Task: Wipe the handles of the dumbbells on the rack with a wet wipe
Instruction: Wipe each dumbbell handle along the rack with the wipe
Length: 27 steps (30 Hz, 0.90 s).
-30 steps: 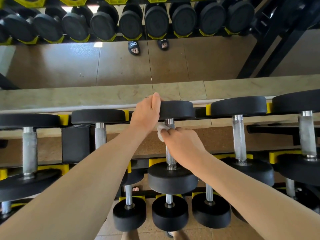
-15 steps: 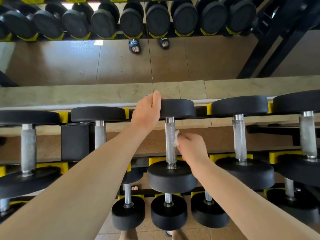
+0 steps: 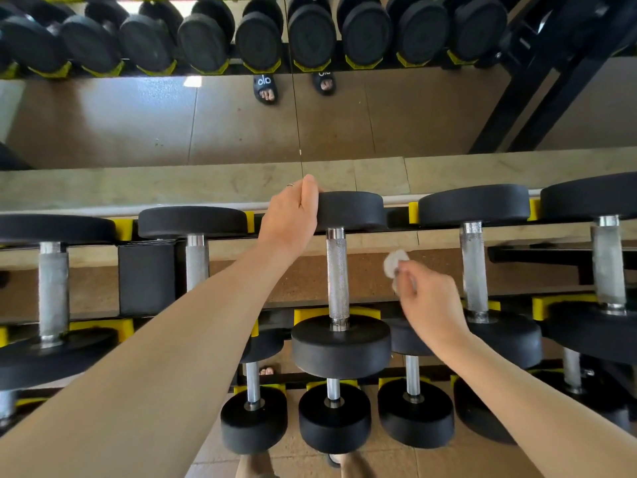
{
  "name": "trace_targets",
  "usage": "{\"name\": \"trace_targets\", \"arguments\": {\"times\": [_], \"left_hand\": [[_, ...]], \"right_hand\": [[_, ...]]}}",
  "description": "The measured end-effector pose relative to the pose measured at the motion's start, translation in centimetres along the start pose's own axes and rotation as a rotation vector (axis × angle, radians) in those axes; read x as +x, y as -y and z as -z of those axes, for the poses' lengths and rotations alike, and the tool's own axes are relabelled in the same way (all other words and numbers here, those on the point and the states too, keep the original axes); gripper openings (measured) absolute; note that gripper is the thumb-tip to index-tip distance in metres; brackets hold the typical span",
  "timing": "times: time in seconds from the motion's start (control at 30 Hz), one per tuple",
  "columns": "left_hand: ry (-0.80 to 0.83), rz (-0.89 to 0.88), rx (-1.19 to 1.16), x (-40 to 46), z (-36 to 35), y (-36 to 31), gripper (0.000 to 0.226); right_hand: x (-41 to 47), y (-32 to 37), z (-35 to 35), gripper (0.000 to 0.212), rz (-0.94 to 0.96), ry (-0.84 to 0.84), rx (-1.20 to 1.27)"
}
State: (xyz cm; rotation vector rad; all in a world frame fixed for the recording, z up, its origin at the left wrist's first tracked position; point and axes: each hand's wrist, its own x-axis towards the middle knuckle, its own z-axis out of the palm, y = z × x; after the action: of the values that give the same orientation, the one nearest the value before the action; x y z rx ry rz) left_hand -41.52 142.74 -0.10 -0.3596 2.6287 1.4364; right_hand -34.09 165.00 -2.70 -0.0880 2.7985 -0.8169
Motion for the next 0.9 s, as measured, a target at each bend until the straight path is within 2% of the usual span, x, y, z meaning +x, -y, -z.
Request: {"name": "trace_targets", "arguments": {"times": [0.03,0.13,0.2,0.23,0.3,0.33,0.37,0.4,0.47,0.53,0.63,0.7,0.77,0.83,0.9], "left_hand": [[0.0,0.002,-0.005,0.0,-0.1,0.0,0.046],[-0.005,0.0,-0.007,0.1,-0.1,0.1,0.047],[-0.008,0.001,0.0,0.1,0.0,0.1,0.047],[-0.014,-0.001,0.001,0.1,-0.1,0.1,0.047],[-0.024,-0.01,0.011,0.1,0.0,0.1,0.047],[-0.026,-0.017,0.019,0.1,0.0,0.1,0.047],[-0.028,-0.022,0.027,0.2,0.0,0.1,0.047],[-0.031,-0.02,0.032,0.1,0.0,0.2,0.046],[-0.031,-0.017,0.034,0.2,0.0,0.2,0.046],[-0.032,-0.011,0.033,0.1,0.0,0.1,0.047],[-0.032,-0.011,0.039,0.1,-0.1,0.2,0.047],[-0.027,-0.017,0.047,0.2,0.0,0.3,0.047],[-0.024,-0.018,0.047,0.2,0.0,0.4,0.047],[-0.024,-0.016,0.036,0.1,0.0,0.2,0.048],[-0.027,-0.02,0.029,0.0,0.0,0.1,0.048]], "right_hand": [[0.7,0.2,-0.2,0.023,-0.186,-0.004,0.175],[2.6,3.3,-1.4,0.022,-0.597,0.266,0.741],[2.7,6.0,-2.2,0.018,-0.717,0.343,0.841],[2.4,6.9,-2.3,0.021,-0.653,0.319,0.719],[0.3,8.0,-2.1,0.03,-0.354,0.175,0.404],[-0.7,8.5,-1.8,0.027,-0.186,0.112,0.372],[-1.6,9.0,-1.1,0.023,-0.026,0.119,0.365],[-1.9,9.2,-0.7,0.022,0.137,0.181,0.283],[-1.1,9.0,-0.9,0.023,0.416,0.353,-0.129],[0.3,9.4,-0.8,0.019,0.546,0.451,-0.493],[1.0,10.0,-1.2,0.025,0.642,0.571,-0.712],[1.0,9.5,-1.2,0.023,0.649,0.62,-0.67],[1.1,8.1,-0.5,0.026,0.582,0.686,-0.533],[1.3,5.9,0.7,0.029,0.415,0.753,-0.319],[0.9,4.1,1.3,0.028,0.262,0.733,-0.078]]}}
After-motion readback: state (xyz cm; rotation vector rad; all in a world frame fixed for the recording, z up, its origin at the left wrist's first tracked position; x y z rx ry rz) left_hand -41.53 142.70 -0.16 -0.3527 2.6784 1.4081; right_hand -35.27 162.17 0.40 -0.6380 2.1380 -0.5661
